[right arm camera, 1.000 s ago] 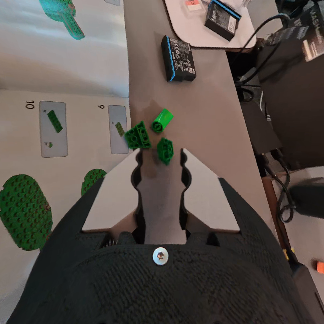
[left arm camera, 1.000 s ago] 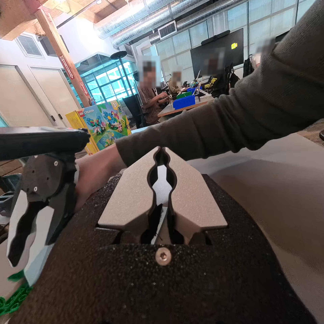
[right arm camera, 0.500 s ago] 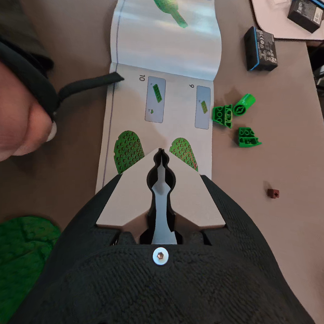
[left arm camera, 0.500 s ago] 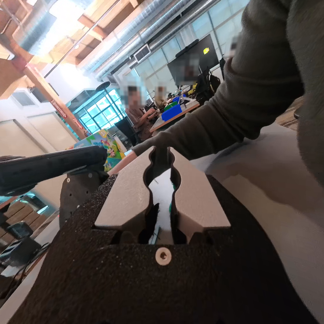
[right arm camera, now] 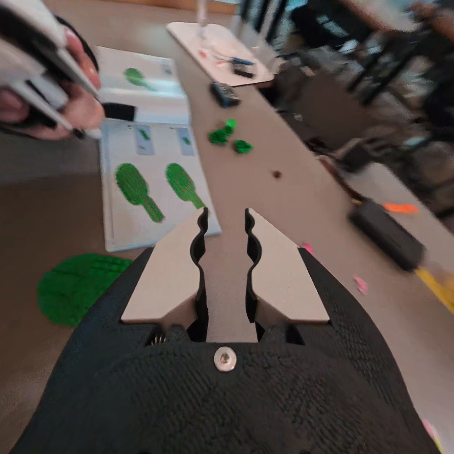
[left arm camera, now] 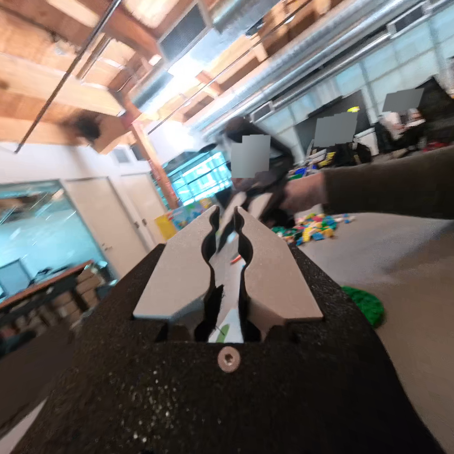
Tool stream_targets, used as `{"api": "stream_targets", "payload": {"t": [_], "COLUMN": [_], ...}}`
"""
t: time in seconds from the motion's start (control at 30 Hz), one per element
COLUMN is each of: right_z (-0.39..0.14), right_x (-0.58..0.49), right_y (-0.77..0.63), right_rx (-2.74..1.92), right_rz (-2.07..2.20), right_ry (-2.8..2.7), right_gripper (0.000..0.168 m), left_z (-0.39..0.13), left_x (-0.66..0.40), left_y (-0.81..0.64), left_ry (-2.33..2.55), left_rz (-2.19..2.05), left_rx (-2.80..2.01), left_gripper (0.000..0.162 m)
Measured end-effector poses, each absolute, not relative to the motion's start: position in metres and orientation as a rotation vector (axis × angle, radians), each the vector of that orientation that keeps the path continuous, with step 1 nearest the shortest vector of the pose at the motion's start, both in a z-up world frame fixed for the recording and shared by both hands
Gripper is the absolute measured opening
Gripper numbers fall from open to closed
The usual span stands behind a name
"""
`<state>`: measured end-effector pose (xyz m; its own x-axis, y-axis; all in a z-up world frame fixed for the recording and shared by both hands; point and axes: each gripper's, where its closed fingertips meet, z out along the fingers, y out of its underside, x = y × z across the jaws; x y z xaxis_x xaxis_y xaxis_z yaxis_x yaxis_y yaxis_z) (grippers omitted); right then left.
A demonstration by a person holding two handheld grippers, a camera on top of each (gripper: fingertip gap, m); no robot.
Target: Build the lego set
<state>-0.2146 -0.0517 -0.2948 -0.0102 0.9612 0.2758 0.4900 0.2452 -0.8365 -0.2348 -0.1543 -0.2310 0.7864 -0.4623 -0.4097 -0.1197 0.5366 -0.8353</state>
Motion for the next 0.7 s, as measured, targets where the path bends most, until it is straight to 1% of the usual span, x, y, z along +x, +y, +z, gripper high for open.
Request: {"api": "stream_targets", "payload": {"t": [0.13, 0.17, 0.23, 0.37, 0.43, 0.6, 0.7], "right_z": [-0.266, -0.259, -0.248, -0.232, -0.226, -0.192, -0.186], "right_x": [-0.147, -0.132, -0.108, -0.085, -0.071, -0.02, 0.008], "right_y": [-0.012, -0.005, 0.005, 0.023, 0.032, 0.037, 0.044], "right_rx": [-1.286, -1.257, -1.193, -1.148, -1.133, -1.059, -1.07], "right_rz": [0.42, 0.393, 0.386, 0.312, 0.245, 0.135, 0.095], "right_ry": [-1.209, -1.104, -0.914, -0.814, -0.746, -0.496, -0.393], "right_gripper": [0.028, 0.027, 0.018, 0.015, 0.014, 0.012, 0.012], "left_z": [-0.242, -0.249, -0.264, -0.287, -0.311, -0.346, -0.356], "left_x": [-0.298, -0.31, -0.33, -0.37, -0.394, -0.443, -0.466], "left_y": [-0.118, -0.108, -0.09, -0.078, -0.079, -0.091, -0.101], "left_ry": [0.466, 0.449, 0.436, 0.457, 0.478, 0.352, 0.283], "left_rz": [-0.072, -0.038, 0.028, 0.227, 0.328, 0.402, 0.466], "left_rx": [-1.231, -1.306, -1.439, -1.648, -1.817, -1.93, -1.989], "left_gripper": [0.006, 0.002, 0.0, 0.0, 0.0, 0.0, 0.0]}}
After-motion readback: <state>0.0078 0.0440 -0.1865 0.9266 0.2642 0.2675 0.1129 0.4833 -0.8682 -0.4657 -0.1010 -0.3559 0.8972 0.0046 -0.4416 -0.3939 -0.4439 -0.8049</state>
